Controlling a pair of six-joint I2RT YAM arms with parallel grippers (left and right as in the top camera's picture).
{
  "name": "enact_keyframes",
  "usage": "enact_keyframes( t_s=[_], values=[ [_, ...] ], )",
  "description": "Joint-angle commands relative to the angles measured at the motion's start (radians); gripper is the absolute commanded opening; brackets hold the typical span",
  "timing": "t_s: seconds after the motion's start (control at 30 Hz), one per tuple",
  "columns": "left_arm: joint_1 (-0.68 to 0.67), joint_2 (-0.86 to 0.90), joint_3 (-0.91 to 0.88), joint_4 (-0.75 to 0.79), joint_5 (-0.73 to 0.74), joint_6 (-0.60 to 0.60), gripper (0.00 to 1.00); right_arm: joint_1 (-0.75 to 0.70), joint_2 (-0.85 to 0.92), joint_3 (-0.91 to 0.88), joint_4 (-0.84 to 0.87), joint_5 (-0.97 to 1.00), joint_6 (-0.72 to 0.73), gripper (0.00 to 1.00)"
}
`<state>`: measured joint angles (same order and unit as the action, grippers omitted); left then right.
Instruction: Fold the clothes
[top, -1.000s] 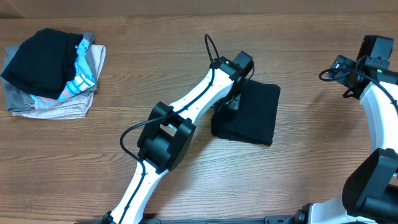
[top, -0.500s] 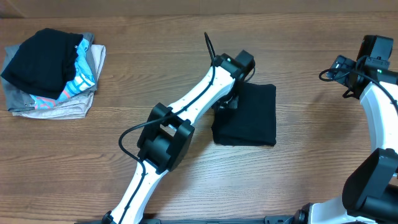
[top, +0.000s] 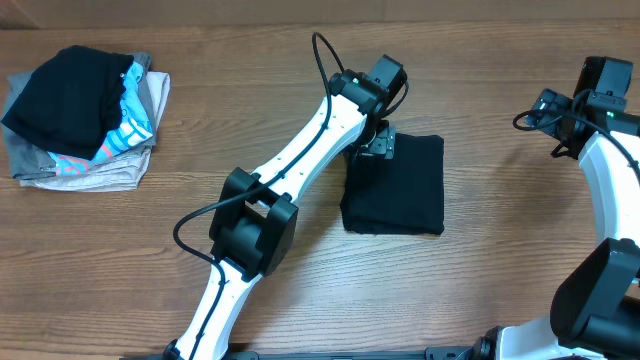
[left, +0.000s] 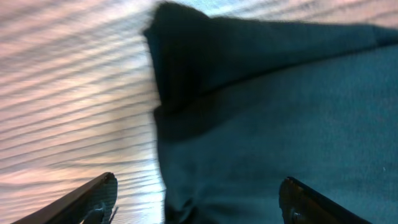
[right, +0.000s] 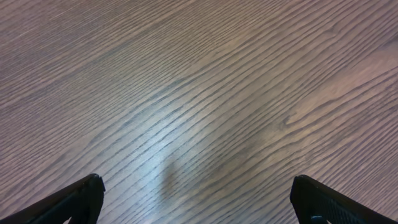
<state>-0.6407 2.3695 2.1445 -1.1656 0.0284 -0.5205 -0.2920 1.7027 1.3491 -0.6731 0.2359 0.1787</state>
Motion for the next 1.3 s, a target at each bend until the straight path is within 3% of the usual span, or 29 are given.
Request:
enact_keyframes(
  t_s=[0.0, 0.27, 0.5, 0.8, 1.27],
  values=[
    [0.0, -0.019, -0.077, 0.052, 0.111, 0.02, 0.87, 0.002, 0.001, 0.0, 0.006, 0.009, -0.002, 1.0],
    [0.006, -0.019, -0.176, 0.154, 0.006, 0.021, 0.87, 0.002, 0.001, 0.0, 0.006, 0.009, -0.003, 1.0],
    [0.008, -0.025, -0.129, 0.178, 0.002, 0.16, 0.85, 0.002, 0.001, 0.0, 0.006, 0.009, -0.003, 1.0],
    [0.043, -0.026, 0.016, 0.127, -0.013, 0.197, 0.88, 0.002, 0.001, 0.0, 0.006, 0.009, -0.003, 1.0],
    [0.071, -0.019, -0.017, 0.216, -0.004, 0.312, 0.99, 0.002, 0.001, 0.0, 0.006, 0.009, -0.003, 1.0]
  ],
)
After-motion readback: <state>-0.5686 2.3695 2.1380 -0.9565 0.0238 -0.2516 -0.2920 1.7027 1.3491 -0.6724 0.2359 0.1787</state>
